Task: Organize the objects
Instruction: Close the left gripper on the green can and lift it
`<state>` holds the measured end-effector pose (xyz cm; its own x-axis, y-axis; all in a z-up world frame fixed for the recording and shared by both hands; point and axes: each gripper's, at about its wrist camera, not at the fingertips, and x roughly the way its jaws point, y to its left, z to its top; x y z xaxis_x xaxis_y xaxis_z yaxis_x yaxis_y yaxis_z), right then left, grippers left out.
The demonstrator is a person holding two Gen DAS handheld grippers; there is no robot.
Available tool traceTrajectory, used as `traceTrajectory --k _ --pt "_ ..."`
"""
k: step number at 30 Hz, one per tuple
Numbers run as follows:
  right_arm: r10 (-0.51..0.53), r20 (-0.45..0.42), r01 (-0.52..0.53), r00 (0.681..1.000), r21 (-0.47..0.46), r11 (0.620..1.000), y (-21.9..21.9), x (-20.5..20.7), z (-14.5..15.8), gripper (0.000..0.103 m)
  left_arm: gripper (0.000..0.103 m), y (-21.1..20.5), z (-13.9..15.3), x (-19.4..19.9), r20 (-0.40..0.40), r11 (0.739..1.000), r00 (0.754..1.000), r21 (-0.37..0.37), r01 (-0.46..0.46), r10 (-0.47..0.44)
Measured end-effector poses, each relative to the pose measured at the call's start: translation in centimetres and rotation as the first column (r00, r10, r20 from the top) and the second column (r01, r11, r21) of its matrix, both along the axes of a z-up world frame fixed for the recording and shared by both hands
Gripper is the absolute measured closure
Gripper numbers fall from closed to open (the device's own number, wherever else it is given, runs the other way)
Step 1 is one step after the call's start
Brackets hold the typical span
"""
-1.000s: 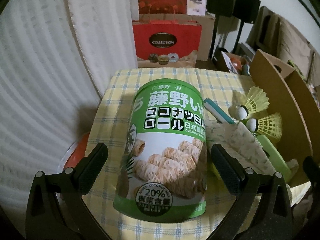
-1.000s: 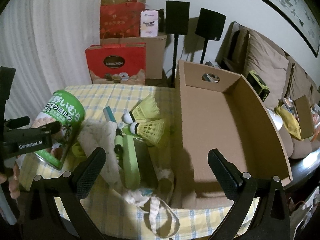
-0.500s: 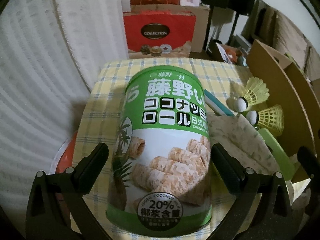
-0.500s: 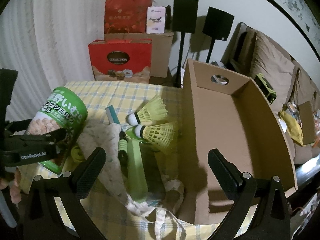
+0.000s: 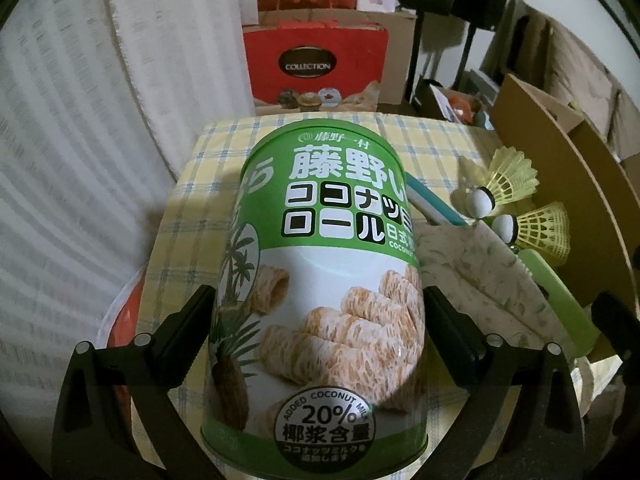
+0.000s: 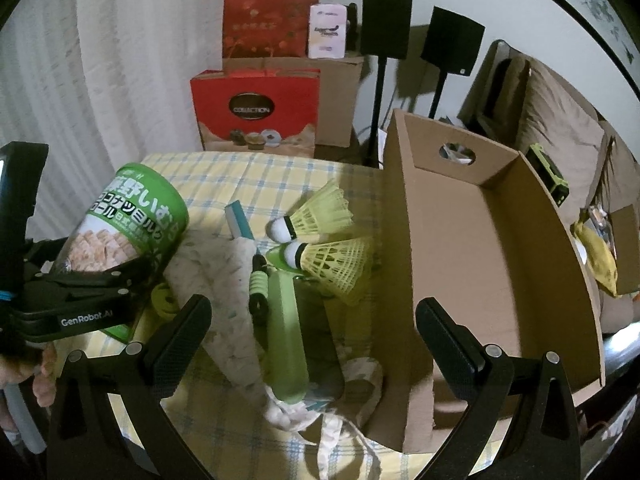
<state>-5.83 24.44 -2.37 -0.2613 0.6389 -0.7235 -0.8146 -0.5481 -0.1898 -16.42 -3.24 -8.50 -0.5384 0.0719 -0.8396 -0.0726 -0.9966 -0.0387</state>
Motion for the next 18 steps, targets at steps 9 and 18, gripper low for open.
traceTrajectory --k 9,18 --pt "-0.001 -0.006 0.001 1.0 0.009 1.0 -0.2 -0.2 0.6 0.0 0.003 -1.2 1.5 1.6 -0.033 0.997 0.999 0.072 -0.018 0.021" --pt "-0.002 -0.023 0.003 1.0 0.032 0.999 -0.8 -0.5 1.6 0.0 0.003 -3.1 4.7 4.1 -0.1 0.99 0.994 0.139 -0.023 0.038"
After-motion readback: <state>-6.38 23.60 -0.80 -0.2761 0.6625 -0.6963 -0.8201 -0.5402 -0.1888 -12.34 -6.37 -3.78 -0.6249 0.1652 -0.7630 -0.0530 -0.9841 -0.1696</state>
